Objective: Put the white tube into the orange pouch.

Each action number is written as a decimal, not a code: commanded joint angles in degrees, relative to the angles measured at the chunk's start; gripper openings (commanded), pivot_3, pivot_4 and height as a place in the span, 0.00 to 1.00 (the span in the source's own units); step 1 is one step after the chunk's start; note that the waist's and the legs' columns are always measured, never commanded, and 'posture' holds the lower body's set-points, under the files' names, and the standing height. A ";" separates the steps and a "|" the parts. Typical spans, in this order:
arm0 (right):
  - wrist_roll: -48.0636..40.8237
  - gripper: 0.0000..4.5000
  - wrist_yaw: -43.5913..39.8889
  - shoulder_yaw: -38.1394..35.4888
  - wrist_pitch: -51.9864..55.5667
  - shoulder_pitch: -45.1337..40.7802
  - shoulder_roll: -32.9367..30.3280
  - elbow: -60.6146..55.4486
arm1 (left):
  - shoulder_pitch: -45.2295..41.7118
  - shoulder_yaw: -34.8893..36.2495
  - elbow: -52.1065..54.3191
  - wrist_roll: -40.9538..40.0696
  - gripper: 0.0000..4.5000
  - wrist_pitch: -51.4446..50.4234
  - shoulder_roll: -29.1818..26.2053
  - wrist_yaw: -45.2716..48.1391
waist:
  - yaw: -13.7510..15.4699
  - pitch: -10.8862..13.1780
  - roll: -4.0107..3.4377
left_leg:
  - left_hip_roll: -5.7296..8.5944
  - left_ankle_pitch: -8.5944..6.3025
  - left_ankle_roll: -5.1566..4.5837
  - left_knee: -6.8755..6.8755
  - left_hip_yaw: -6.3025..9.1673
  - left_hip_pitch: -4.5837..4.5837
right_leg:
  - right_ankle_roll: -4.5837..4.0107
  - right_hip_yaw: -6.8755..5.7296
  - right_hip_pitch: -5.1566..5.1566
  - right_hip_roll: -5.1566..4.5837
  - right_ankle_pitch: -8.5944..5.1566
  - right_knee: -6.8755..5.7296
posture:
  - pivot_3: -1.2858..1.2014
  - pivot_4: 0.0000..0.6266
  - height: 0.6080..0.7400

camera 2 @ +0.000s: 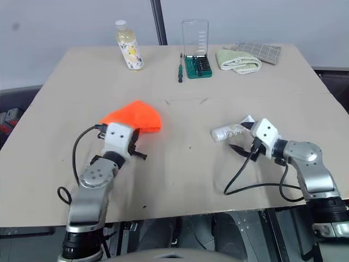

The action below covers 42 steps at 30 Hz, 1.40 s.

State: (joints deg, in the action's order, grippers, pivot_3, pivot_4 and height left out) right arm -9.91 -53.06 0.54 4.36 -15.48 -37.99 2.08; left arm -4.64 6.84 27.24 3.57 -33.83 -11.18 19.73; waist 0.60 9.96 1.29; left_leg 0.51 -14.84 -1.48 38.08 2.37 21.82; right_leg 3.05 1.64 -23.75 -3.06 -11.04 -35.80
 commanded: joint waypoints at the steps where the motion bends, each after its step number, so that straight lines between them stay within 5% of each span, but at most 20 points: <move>1: 4.10 1.00 0.13 1.83 -4.48 -2.80 -1.33 3.19 | -2.49 6.50 3.95 -11.17 0.00 -9.06 0.26 3.64 | -0.11 0.00 0.00 | 0.01 0.00 0.00 0.00 0.00 0.00 | 0.00 0.00 0.00 0.02 0.00 -0.01 | 0.52 0.24 1.00; 12: 15.54 1.00 1.03 9.10 -12.14 -13.85 -2.33 18.63 | -4.98 13.12 0.63 -30.37 0.00 -24.73 -10.16 12.63 | -1.39 0.01 0.02 | 0.15 0.01 0.01 0.02 0.05 -0.03 | -0.01 0.00 0.04 0.03 0.01 -0.02 | 0.52 0.24 1.00; 20: 16.54 1.00 1.44 9.94 -14.92 -15.80 -1.98 22.40 | -5.56 11.16 -2.47 -31.31 0.00 -19.01 -15.20 13.98 | -1.35 0.01 0.03 | 0.19 0.01 0.02 0.09 0.11 -0.05 | -0.03 0.00 0.13 -0.02 0.01 -0.01 | 0.52 0.24 1.00; 23: 16.35 1.00 1.49 9.97 -15.11 -15.04 -1.77 22.10 | -4.70 11.34 -2.15 -33.09 0.18 -17.67 -15.64 15.04 | -1.39 0.00 0.04 | 0.19 0.01 0.02 0.10 0.12 -0.06 | -0.04 0.00 0.15 -0.04 0.00 -0.01 | 0.52 0.24 1.00; 28: 16.03 1.00 1.28 9.81 -15.00 -14.27 -1.99 21.64 | -2.19 6.50 -1.41 -27.55 0.71 -7.70 -18.97 16.16 | -1.34 0.00 0.04 | 0.17 0.01 0.02 0.08 0.13 -0.06 | -0.23 -0.01 0.15 -0.05 -0.10 -0.01 | 0.52 0.24 1.00; 35: 15.63 1.00 1.26 9.44 -14.86 -13.58 -2.20 20.95 | 2.16 -2.11 -5.10 -14.21 0.71 11.99 -25.05 17.81 | -1.30 -0.02 0.04 | 0.13 0.01 0.02 0.08 0.10 -0.07 | -0.28 0.02 0.15 -0.07 -0.13 0.00 | 0.52 0.24 1.00; 42: 11.93 1.00 -0.94 8.45 -12.02 -10.79 -1.58 16.00 | 2.71 -3.99 -9.32 -5.51 0.71 26.40 -25.49 14.08 | -1.23 -0.01 0.03 | 0.04 0.00 0.00 0.01 0.12 -0.04 | -0.28 -0.01 0.14 -0.09 -0.13 0.06 | 0.52 0.24 1.00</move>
State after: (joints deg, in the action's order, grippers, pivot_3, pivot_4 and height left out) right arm 2.16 -52.76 8.66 -7.98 -27.32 -39.50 19.55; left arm -1.99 2.18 17.21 -3.17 -10.37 -36.68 34.97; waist -0.64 9.95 1.32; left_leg 0.53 -14.84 -1.48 38.06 2.49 21.77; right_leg 2.78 1.64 -23.64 -3.16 -11.17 -35.73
